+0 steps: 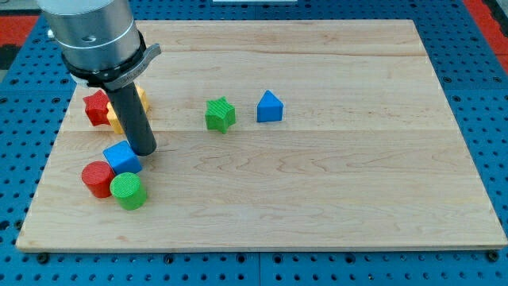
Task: Move the yellow blocks to the down slightly
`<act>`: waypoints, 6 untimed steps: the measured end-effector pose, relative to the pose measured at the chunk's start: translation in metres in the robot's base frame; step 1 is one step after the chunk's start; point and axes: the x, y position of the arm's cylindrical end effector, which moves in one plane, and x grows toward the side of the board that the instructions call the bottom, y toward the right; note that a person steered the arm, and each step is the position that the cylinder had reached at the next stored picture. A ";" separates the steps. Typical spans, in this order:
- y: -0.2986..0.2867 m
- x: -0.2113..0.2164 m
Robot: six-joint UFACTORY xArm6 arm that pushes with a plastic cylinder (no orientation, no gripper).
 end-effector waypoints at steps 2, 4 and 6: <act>-0.005 -0.109; -0.038 -0.060; -0.017 -0.086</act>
